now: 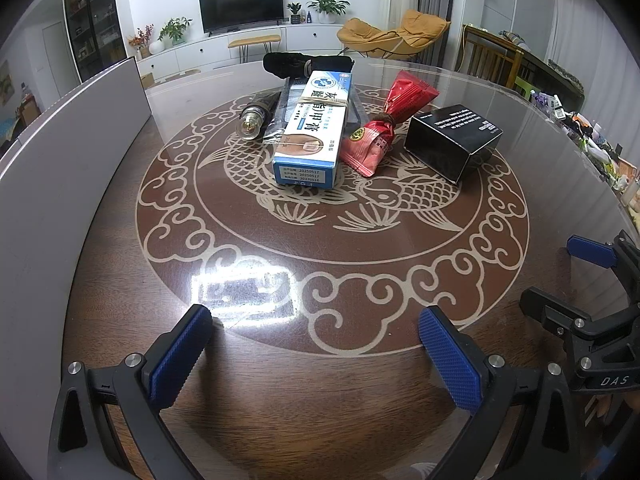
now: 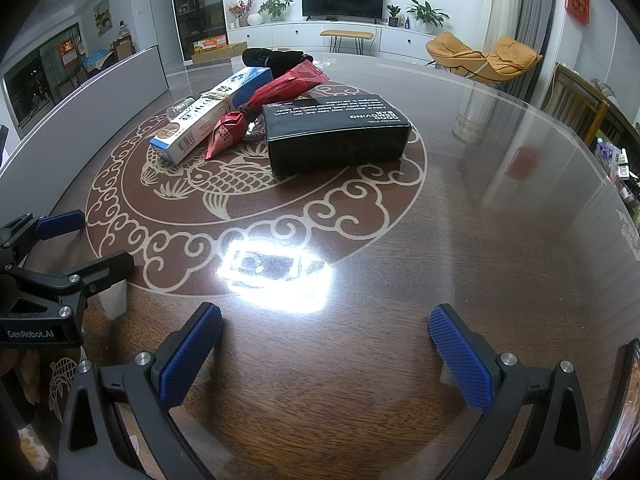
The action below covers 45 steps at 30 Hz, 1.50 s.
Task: Organize objects
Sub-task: 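Grasp the blue-and-white nail cream box with the left tool, then lift the nail cream box and hold it in the left tool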
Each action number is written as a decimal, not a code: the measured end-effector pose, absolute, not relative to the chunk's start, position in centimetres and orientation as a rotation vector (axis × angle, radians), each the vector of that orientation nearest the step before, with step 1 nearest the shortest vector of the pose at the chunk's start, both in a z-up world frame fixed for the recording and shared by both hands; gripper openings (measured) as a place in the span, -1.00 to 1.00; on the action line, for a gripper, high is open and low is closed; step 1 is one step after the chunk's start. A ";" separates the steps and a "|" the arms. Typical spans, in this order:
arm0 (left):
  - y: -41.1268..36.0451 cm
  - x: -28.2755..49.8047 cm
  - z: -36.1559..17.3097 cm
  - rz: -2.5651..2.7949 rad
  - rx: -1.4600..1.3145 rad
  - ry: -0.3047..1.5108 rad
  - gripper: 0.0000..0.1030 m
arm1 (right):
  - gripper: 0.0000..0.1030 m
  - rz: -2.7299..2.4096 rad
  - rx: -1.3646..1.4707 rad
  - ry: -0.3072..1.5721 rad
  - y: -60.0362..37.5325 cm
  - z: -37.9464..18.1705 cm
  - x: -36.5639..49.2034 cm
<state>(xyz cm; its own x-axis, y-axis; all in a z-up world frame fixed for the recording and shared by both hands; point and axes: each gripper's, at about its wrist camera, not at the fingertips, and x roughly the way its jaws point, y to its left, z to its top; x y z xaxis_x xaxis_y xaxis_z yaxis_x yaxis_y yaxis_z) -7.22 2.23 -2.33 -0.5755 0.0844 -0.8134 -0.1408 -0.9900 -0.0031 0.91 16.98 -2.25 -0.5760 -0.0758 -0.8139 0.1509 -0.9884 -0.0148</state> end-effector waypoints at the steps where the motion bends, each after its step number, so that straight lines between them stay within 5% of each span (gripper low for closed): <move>1: 2.2 -7.2 -2.3 2.679 -1.378 0.093 1.00 | 1.00 -2.678 1.377 0.124 17.0 -2.3 0.9; 16: 2.3 -7.3 -2.0 2.638 -1.364 0.094 1.00 | 1.00 -2.678 1.377 0.123 17.0 -2.2 0.9; 25: 1.7 -16.5 0.8 2.657 -1.331 -0.032 1.00 | 1.00 -2.678 1.377 0.123 17.0 -2.2 0.9; 27: 1.8 -17.7 0.6 2.651 -1.303 -0.035 0.65 | 1.00 -2.678 1.377 0.123 17.0 -2.2 0.9; 29: 2.0 -18.3 0.1 2.638 -1.285 -0.016 0.05 | 1.00 -2.678 1.377 0.123 17.0 -2.2 0.9; 31: 2.3 -18.5 -0.8 2.615 -1.294 0.018 -0.17 | 1.00 -2.678 1.377 0.123 17.0 -2.2 0.9; 43: 0.6 -3.8 -1.1 2.678 -1.314 0.046 -0.16 | 1.00 -2.678 1.377 0.123 16.9 -2.2 1.0; 45: 0.4 -2.6 -1.1 2.672 -1.335 0.056 0.26 | 1.00 -2.678 1.377 0.123 16.9 -2.2 1.0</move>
